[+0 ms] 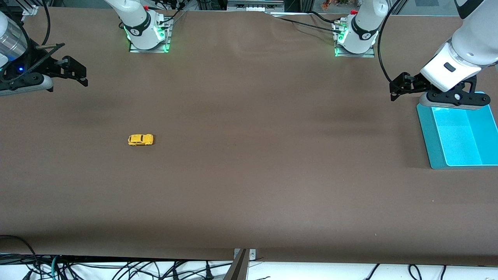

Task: Wind and store yellow beetle car

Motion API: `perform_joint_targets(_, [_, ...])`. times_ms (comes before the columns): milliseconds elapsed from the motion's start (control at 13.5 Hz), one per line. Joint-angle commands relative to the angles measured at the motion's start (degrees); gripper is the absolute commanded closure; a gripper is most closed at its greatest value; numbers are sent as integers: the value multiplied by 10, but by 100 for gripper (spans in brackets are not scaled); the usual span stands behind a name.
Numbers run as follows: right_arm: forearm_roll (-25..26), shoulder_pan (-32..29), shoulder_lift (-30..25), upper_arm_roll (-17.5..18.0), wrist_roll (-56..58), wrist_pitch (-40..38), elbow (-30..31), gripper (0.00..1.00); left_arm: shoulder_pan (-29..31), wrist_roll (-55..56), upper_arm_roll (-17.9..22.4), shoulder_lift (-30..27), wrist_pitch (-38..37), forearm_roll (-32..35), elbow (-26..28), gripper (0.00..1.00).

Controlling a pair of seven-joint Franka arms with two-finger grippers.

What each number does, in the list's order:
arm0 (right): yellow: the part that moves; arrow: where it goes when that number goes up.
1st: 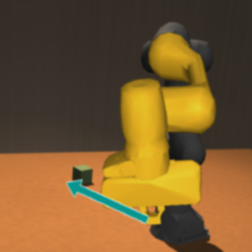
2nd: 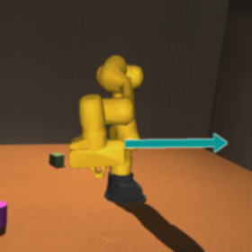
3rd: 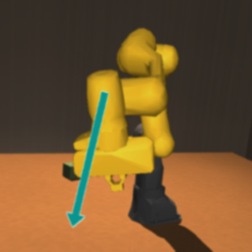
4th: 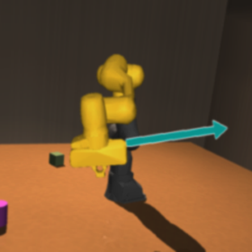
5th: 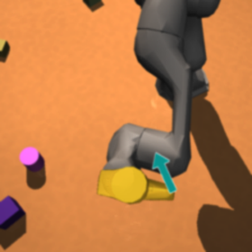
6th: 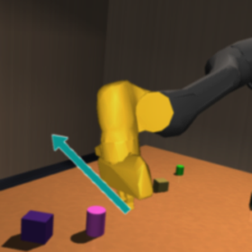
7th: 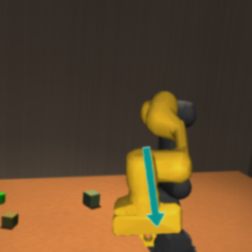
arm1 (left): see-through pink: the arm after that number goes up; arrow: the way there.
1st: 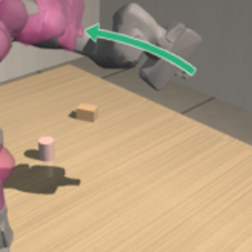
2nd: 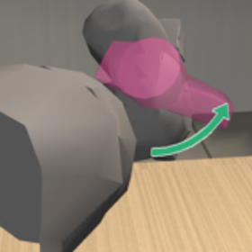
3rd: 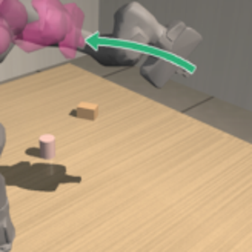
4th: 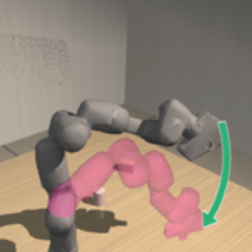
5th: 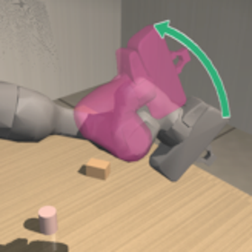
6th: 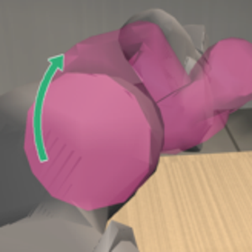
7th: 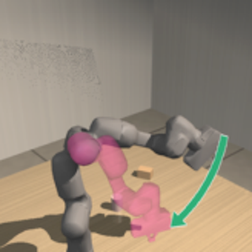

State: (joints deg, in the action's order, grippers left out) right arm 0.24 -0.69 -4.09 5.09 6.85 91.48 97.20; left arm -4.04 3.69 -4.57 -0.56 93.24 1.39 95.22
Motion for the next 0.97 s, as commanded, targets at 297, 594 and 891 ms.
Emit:
perform_joint_targets(297, [3, 3, 5, -2, -11, -30, -16, 0, 3, 5, -4, 6, -10, -9, -18, 0])
perform_joint_targets(594, [-5, 3, 5, -9, -14, -31, -9, 0, 1, 5, -4, 7, -11, -9, -19, 0])
perform_joint_targets(891, [-5, 3, 6, -10, -11, -30, -8, 0, 1, 5, -4, 7, -11, -9, -19, 0])
